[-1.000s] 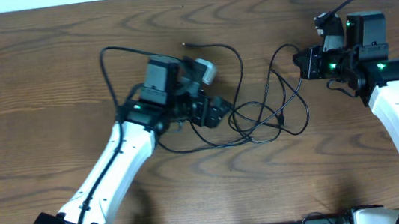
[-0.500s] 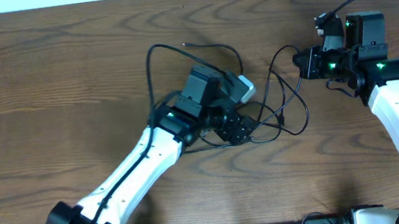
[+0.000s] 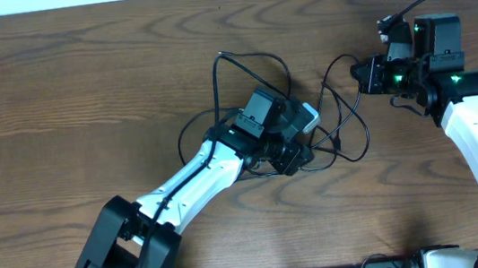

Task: Untangle cables

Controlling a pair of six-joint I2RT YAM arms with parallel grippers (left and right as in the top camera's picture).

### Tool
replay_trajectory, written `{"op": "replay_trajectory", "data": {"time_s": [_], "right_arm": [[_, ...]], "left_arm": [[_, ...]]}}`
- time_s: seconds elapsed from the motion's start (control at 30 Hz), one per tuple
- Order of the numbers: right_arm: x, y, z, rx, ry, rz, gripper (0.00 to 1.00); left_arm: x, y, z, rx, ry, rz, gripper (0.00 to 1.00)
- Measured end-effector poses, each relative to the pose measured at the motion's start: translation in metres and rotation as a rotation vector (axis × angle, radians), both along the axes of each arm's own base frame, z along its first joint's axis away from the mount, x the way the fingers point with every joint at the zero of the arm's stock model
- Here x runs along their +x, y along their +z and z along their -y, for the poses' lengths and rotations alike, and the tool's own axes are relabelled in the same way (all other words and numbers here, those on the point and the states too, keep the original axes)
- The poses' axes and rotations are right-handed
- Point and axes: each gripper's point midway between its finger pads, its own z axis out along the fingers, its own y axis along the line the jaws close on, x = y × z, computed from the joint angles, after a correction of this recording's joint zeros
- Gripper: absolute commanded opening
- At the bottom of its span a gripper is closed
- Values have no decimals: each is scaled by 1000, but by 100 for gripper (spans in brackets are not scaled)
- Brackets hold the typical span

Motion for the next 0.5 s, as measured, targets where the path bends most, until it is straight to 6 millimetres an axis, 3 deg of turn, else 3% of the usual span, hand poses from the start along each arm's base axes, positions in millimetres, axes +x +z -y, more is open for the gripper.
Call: {"op": "replay_trajectory", "data": {"time_s": [0.07, 0.23, 0.3, 0.5], "right_arm": [[0, 0, 0, 0, 0, 0, 2], [-1, -1, 0, 3, -4, -6, 9], [-2, -2, 0, 4, -4, -13, 17], [-14, -11, 0, 6, -9, -83, 52]], "left_arm": [[0, -4, 0, 9, -4, -5, 8], [1, -6, -2, 21, -6, 6, 7], [1, -8, -5, 37, 2, 8, 7], [19, -3, -23, 85, 96, 50, 7]]}}
